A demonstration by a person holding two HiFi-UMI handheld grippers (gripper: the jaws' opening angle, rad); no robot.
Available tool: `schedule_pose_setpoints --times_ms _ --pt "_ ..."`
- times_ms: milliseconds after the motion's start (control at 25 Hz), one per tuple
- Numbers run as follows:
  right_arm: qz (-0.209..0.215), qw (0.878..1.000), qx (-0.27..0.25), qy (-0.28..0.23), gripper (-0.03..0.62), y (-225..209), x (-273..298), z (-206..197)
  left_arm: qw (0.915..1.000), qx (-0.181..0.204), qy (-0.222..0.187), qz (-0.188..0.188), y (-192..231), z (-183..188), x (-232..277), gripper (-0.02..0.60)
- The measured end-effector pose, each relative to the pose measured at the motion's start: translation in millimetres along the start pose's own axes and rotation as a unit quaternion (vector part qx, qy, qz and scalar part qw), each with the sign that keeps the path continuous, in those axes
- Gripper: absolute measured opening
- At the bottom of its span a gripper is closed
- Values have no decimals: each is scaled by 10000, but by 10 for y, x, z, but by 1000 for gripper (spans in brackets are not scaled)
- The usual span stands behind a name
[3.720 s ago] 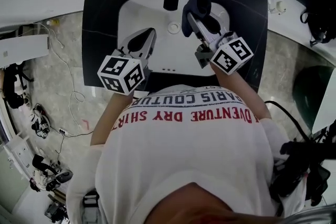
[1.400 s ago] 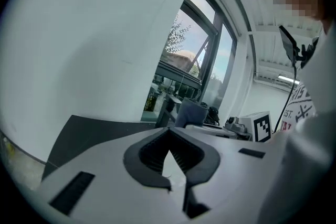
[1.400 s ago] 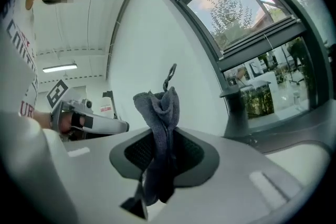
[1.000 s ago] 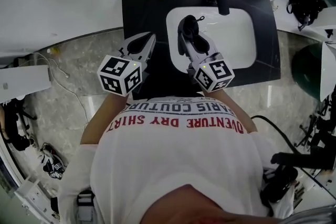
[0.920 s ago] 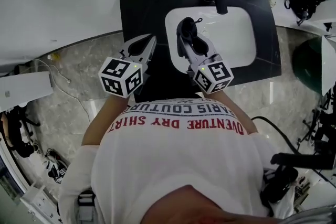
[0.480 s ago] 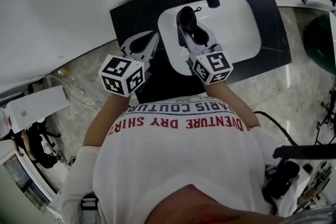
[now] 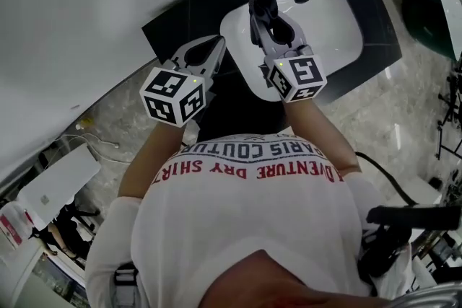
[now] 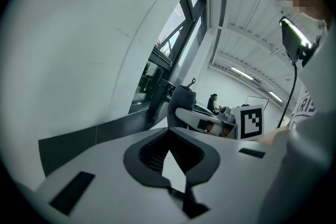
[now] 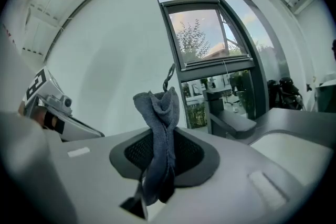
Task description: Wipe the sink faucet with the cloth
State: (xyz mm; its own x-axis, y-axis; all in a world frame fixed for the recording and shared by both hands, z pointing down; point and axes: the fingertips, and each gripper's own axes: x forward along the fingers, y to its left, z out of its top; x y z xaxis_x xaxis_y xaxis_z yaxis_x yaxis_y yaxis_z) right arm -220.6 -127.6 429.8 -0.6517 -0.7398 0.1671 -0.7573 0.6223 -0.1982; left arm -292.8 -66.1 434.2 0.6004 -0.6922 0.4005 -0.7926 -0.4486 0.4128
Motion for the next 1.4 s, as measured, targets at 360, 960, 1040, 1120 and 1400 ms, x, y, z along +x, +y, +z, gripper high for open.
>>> schedule_pose_setpoints --times_ms 360,960,1040,1120,1400 --pt "-1065 9936 -354 -114 77 -82 301 42 9978 128 -2 -646 303 85 -118 2" --pt "-2227 9710 -613 617 77 -897 1093 -323 9975 82 282 -635 708 24 -226 2" --pt "-2334 9677 -633 713 77 -933 1149 -377 9975 59 300 -641 741 17 -202 2" --pt "-2429 9645 -669 789 77 -968 1181 -419 9973 56 319 -660 764 17 -177 2" --pt "-2802 9519 -719 1008 77 -1146 1116 -518 9978 1 249 -608 921 71 -131 2"
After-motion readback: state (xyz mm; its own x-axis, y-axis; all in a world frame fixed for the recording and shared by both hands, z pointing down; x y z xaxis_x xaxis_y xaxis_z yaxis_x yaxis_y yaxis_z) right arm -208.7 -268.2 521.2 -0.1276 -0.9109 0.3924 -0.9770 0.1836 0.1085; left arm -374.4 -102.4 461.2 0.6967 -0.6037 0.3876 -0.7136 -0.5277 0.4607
